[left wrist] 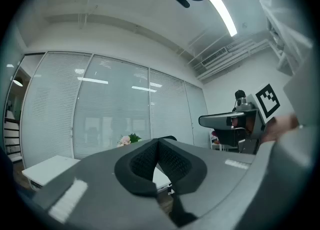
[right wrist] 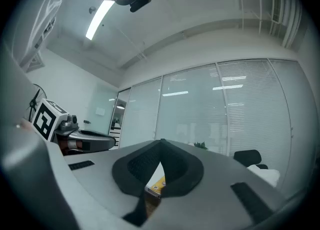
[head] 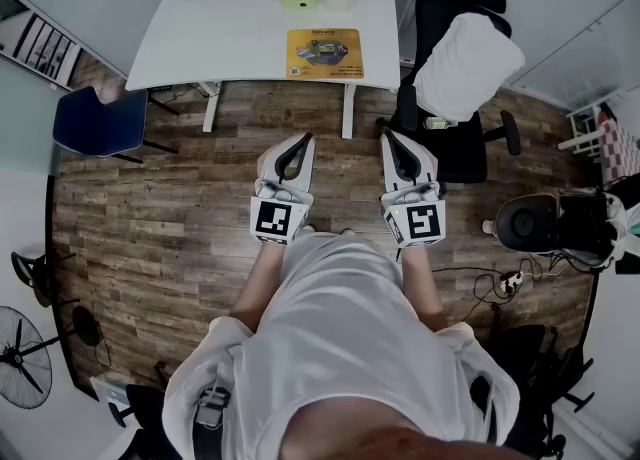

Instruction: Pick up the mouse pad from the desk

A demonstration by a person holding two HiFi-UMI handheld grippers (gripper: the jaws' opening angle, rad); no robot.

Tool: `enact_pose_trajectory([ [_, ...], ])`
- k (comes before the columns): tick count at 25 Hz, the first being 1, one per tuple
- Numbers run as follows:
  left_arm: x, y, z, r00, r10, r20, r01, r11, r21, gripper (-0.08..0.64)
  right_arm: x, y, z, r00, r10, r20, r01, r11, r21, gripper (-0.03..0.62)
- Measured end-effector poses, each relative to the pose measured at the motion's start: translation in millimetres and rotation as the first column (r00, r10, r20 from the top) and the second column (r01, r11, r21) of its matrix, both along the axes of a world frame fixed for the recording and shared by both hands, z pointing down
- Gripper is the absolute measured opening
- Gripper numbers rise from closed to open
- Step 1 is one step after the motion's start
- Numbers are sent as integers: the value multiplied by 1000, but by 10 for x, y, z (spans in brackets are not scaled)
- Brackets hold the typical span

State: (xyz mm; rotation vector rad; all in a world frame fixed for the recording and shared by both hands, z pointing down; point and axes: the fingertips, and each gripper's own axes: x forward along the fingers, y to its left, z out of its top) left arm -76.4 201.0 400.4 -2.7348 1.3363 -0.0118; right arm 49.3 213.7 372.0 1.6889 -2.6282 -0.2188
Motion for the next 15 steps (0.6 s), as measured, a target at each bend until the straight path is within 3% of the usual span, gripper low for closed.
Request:
enact_pose_trajectory([
  [15, 55, 273, 174, 999, -32, 24, 33, 999, -41, -12, 118, 199, 57, 999, -33, 30, 33, 999, -2, -2],
])
